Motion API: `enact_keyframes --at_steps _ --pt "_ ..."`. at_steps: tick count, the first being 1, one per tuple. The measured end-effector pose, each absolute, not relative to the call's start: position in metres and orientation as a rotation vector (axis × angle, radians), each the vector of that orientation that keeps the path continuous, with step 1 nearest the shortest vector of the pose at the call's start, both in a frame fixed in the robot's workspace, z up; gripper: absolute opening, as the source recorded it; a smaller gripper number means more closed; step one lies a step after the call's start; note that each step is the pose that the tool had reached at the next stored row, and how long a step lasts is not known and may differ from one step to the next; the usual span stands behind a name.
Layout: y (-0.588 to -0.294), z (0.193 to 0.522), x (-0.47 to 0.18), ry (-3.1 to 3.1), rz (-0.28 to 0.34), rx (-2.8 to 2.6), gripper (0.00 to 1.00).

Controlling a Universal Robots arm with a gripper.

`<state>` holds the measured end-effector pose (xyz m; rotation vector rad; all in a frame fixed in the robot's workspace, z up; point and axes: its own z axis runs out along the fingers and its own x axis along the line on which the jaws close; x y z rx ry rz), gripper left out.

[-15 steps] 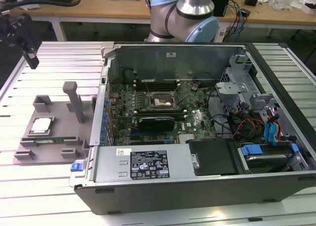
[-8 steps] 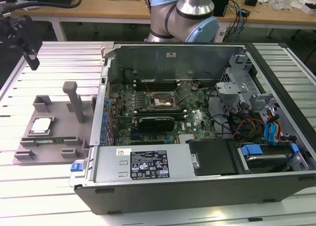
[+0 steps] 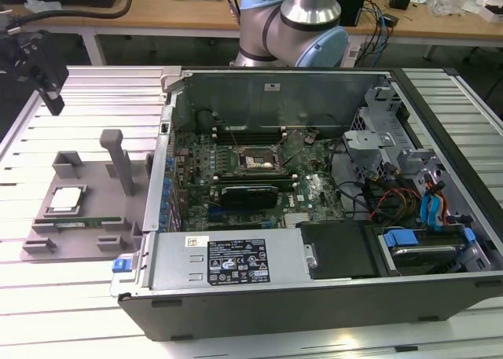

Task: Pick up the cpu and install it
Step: 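Pick up the cpu and move it towards the insertion slot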

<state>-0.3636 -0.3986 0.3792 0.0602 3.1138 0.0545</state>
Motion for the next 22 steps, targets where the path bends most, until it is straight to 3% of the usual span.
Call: enact_keyframes --at_steps 22 --pt "-0.399 0.362 -0.366 3.114 0.054 0.060 0.84"
